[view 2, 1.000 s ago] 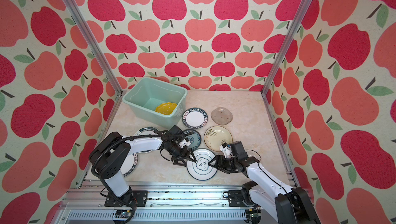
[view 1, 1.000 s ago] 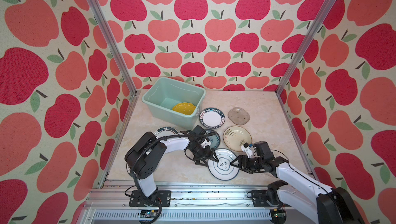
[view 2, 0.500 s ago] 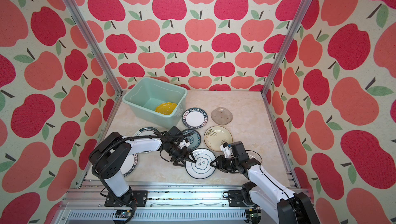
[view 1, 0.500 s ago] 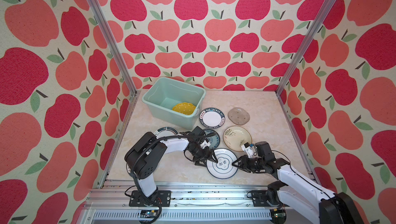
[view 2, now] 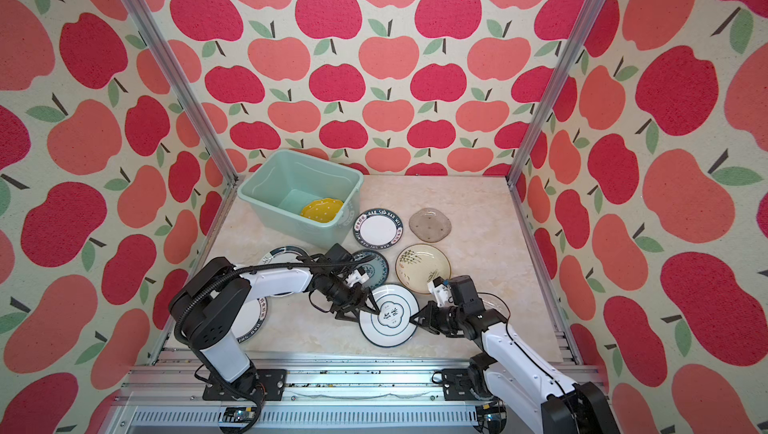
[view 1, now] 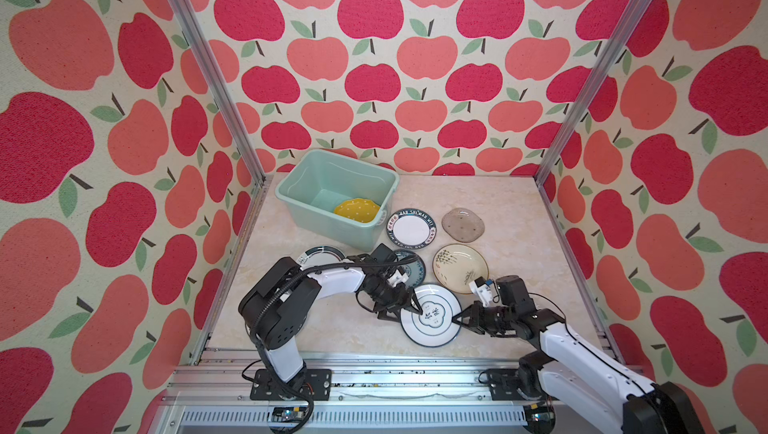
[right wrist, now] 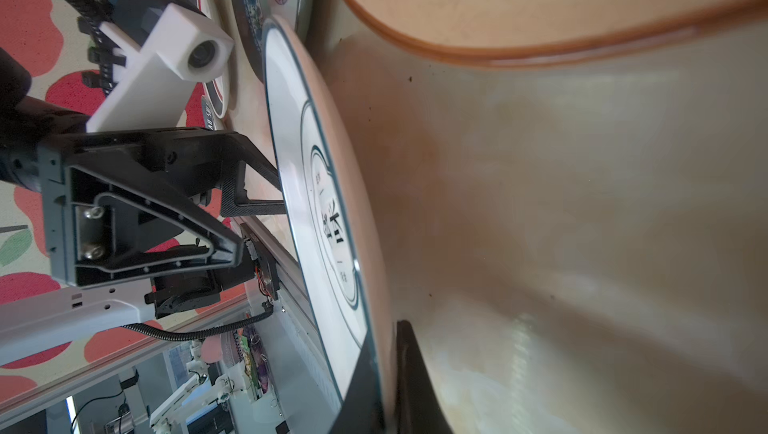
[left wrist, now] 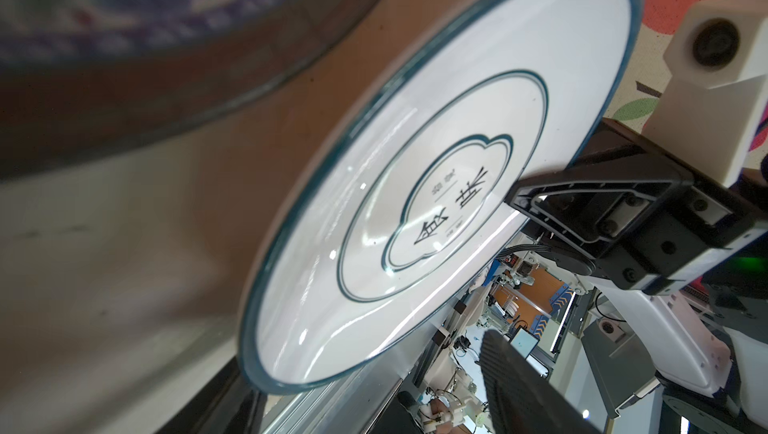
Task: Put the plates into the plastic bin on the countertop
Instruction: 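Lift the white plate upright with the right gripper while the left grasps its rim, then release the right gripper and carry the white plate with the left gripper toward the bin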
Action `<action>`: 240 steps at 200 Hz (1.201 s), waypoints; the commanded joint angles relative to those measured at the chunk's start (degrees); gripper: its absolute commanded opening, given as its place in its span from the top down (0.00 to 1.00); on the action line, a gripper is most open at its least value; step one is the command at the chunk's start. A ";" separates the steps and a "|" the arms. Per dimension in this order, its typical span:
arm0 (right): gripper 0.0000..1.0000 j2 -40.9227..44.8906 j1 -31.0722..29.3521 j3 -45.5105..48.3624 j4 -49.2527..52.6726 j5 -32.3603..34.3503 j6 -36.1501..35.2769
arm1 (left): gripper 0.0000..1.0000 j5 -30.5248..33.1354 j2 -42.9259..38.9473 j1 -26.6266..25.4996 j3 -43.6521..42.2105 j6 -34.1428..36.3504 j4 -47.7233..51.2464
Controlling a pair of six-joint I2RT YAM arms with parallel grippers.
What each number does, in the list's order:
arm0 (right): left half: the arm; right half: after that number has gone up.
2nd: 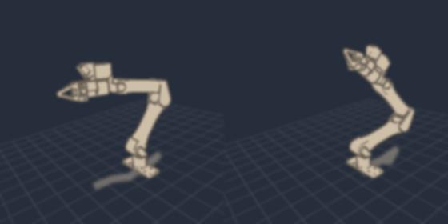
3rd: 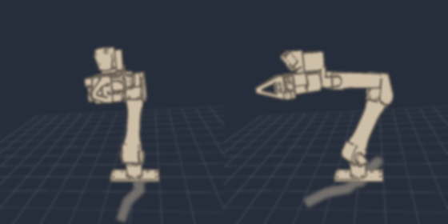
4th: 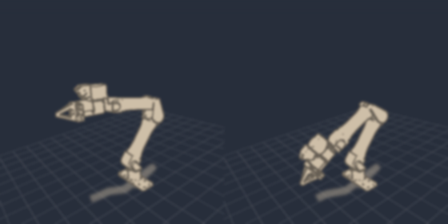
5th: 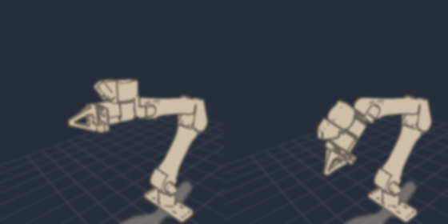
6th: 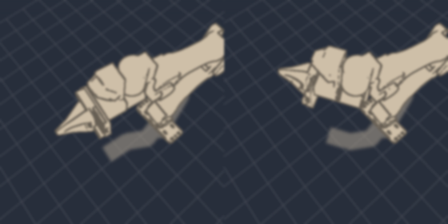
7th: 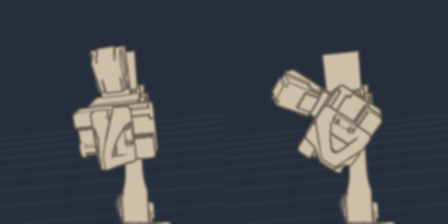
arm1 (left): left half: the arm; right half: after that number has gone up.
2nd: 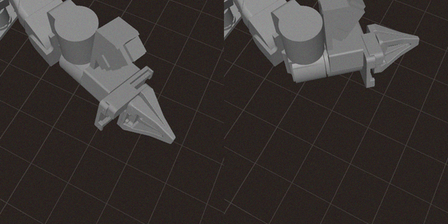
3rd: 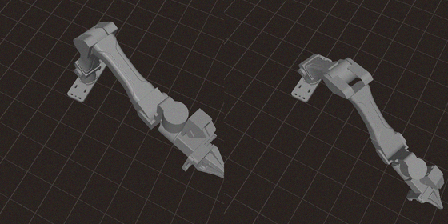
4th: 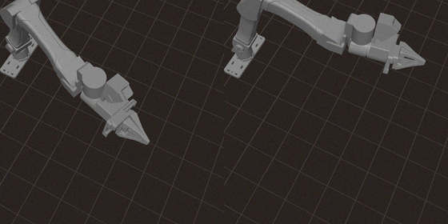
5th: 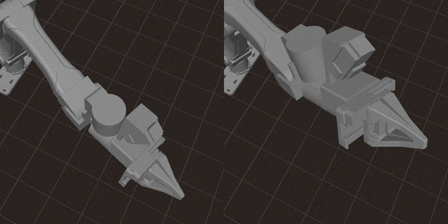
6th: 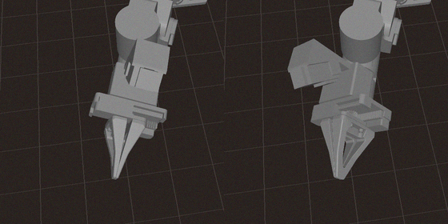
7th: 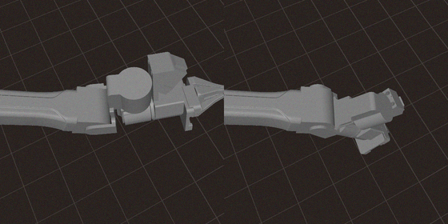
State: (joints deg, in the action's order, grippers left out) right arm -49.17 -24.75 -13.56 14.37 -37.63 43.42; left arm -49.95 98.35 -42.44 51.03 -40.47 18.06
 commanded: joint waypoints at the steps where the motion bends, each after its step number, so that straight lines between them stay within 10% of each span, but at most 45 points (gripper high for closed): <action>1: 0.98 3.19 -0.44 -0.15 4.08 -2.43 0.20 | 0.19 0.73 -3.14 0.34 0.91 2.89 3.04; 157: 1.00 4.80 -0.49 -22.07 0.56 -11.46 9.66 | 0.14 9.97 -36.56 15.28 17.72 13.81 32.53; 240: 1.00 -0.32 -4.26 -32.05 -0.13 -13.82 11.45 | 0.18 5.31 -39.94 15.45 10.60 -6.08 8.68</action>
State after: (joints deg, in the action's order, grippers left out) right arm -48.82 -27.83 -42.13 15.99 -49.15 54.11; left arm -42.94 58.02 -26.96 63.92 -38.50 38.15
